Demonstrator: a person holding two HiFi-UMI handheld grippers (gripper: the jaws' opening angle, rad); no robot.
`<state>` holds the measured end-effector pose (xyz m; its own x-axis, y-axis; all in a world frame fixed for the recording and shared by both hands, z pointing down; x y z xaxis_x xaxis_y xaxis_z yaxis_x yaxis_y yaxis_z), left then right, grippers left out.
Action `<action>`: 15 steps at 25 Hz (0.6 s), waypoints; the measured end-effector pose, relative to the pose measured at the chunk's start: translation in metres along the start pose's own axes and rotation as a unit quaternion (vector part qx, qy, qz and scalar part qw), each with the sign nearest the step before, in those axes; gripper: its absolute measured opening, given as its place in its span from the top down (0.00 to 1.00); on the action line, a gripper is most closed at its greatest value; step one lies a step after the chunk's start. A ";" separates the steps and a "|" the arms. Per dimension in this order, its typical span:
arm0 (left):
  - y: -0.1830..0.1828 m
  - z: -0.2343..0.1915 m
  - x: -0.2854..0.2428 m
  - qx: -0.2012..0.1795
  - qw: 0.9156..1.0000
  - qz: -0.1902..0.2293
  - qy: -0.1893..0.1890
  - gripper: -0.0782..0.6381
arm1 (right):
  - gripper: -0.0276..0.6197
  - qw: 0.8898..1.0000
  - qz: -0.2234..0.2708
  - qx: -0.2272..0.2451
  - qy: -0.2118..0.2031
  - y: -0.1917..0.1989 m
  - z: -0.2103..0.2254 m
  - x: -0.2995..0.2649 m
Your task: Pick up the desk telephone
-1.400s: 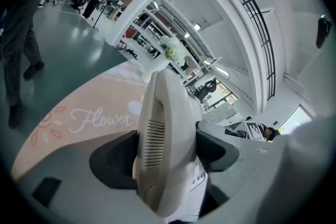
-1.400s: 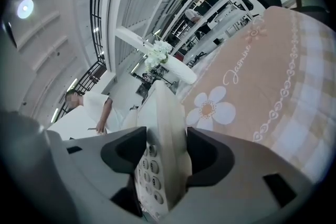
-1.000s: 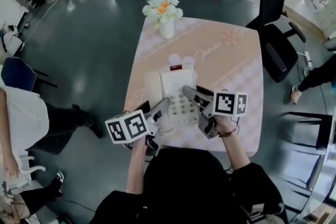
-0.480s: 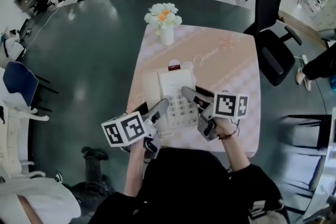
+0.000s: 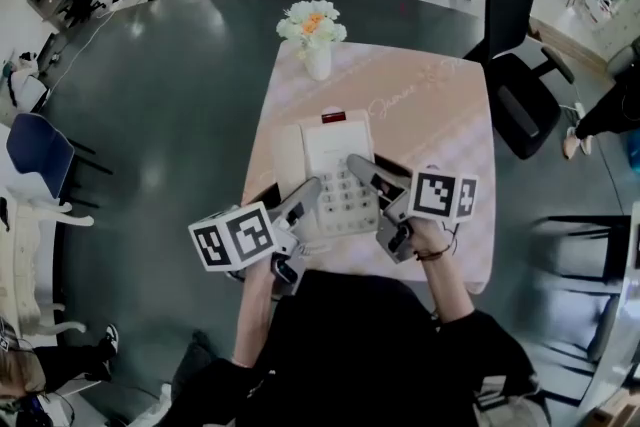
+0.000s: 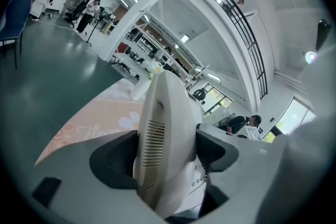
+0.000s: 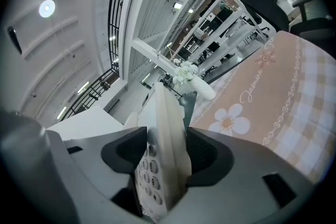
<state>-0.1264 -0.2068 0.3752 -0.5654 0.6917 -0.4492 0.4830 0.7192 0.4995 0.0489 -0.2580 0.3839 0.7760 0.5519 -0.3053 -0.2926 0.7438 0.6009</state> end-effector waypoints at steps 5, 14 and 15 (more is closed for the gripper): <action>-0.002 0.006 0.004 -0.001 1.000 0.006 0.003 0.42 | 0.61 1.000 0.009 0.002 -0.011 -0.004 -0.008 0.002; -0.004 0.012 0.010 -0.008 1.000 0.016 0.003 0.42 | 0.61 0.998 0.024 0.008 -0.053 -0.008 -0.021 0.000; -0.004 0.013 0.010 -0.008 1.000 0.017 0.003 0.42 | 0.61 0.998 0.023 0.008 -0.053 -0.008 -0.021 0.001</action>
<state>-0.1254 -0.2021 0.3591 -0.5533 0.7147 -0.4279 0.4913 0.6948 0.5252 0.0400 -0.2558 0.3634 0.8170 0.5419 -0.1970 -0.3214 0.7116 0.6247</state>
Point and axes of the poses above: the fingertips, and each gripper's own axes: x backward along the fingers, z to its right, y out of its underside, the point moved 5 cm from there along x, backward along the fingers, and after that the axes turned 5 degrees about x, right-handed, at the moved point
